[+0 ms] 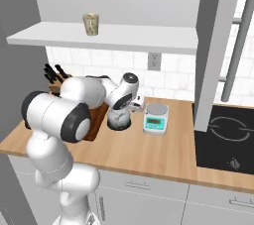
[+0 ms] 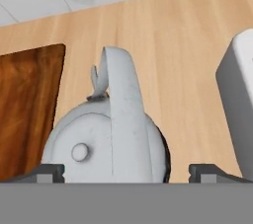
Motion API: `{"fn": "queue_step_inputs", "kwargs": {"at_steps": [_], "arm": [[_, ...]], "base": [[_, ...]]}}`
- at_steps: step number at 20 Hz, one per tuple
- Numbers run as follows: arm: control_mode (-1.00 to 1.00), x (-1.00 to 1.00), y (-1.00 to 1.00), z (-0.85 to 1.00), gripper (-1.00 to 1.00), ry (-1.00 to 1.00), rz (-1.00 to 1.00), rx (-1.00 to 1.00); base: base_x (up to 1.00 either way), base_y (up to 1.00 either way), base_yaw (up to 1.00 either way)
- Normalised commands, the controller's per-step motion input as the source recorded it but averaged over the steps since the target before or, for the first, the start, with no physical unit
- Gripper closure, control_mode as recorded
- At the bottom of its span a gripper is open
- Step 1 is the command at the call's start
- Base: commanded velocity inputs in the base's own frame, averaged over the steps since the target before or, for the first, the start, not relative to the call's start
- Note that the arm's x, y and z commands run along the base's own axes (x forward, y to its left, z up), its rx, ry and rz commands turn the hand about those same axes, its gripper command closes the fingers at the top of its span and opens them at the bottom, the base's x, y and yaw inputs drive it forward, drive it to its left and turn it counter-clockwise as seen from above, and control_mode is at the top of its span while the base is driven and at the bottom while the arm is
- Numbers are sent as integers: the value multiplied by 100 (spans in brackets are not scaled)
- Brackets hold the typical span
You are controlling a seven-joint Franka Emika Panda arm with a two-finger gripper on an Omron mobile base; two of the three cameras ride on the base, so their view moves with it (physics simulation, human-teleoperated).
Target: Pick the kettle from the counter and place it on the tray. Then pick the mug from the cabinet and place it on the tray. Then close the cabinet doors.
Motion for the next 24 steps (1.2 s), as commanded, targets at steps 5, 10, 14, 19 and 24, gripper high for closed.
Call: {"fn": "queue_step_inputs", "kwargs": {"at_steps": [5, 10, 14, 19, 24], "arm": [[-100, 19, 0, -15, -100, 1, 0, 0], [-100, -7, 16, -18, 100, 0, 0, 0], [-100, -9, 20, -20, 100, 0, 0, 0], [-100, -17, 12, -6, 100, -3, 0, 1], [-100, -65, 33, 29, 100, -10, 0, 11]], "base": [[0, 0, 0], [0, 0, 0], [0, 0, 0], [0, 0, 0], [0, 0, 0]]}}
